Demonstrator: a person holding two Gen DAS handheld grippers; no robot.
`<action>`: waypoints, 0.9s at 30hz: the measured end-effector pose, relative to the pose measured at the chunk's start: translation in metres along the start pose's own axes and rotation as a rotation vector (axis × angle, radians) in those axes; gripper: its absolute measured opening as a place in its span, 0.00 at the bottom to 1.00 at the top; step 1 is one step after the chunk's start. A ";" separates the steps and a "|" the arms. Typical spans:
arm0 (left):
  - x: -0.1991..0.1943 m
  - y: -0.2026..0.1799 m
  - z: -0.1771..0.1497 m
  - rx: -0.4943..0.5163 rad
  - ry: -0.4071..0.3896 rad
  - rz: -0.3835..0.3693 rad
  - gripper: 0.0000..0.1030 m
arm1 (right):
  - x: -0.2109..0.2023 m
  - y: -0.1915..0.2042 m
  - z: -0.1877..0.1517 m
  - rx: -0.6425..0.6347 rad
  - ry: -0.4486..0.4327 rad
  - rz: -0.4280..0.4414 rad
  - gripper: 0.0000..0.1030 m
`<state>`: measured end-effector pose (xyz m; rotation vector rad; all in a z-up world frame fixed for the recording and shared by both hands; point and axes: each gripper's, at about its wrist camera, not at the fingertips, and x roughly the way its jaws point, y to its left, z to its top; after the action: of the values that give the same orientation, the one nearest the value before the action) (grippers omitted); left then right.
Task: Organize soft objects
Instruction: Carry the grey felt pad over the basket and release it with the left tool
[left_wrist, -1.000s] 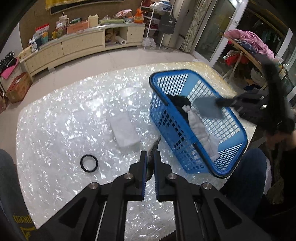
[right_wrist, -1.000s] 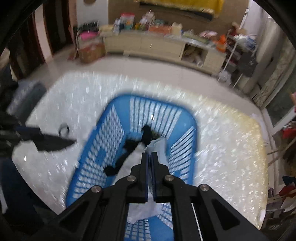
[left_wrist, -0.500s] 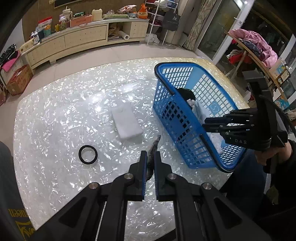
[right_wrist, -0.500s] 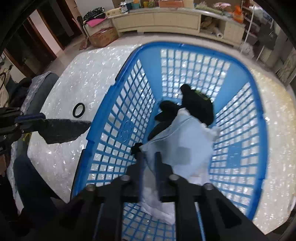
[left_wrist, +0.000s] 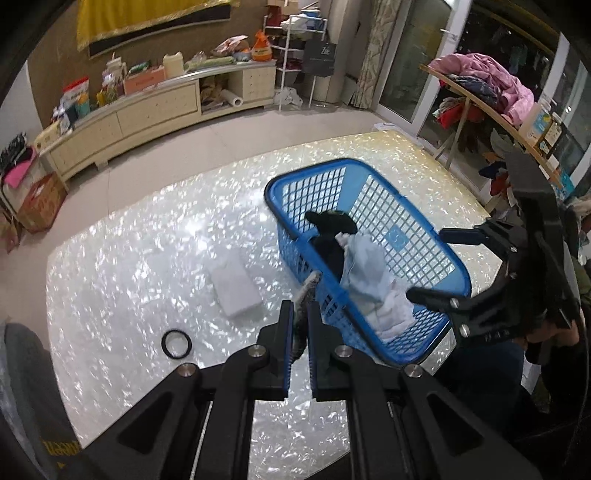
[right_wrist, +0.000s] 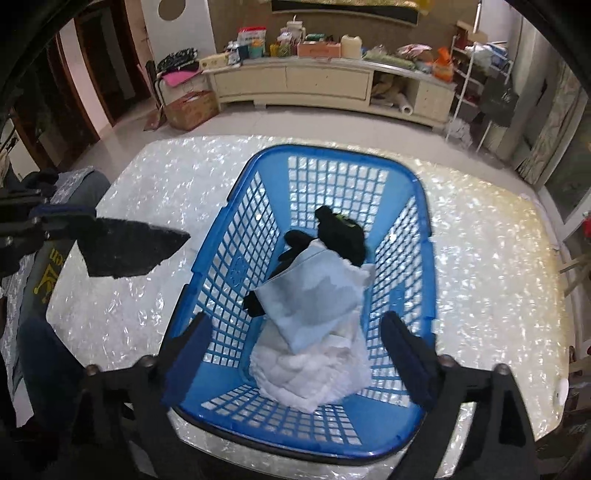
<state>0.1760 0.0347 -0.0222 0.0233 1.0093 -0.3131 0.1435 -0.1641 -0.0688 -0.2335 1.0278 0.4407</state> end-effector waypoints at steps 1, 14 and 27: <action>-0.001 -0.004 0.005 0.012 -0.003 0.003 0.06 | -0.003 -0.003 0.001 0.003 -0.008 -0.005 1.00; 0.031 -0.056 0.073 0.116 -0.027 0.010 0.06 | -0.009 -0.040 -0.006 0.082 -0.067 -0.069 1.00; 0.125 -0.102 0.070 0.141 0.119 -0.096 0.06 | 0.005 -0.081 -0.012 0.189 -0.052 -0.049 1.00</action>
<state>0.2680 -0.1051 -0.0767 0.1223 1.1070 -0.4743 0.1735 -0.2399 -0.0803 -0.0774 1.0041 0.3018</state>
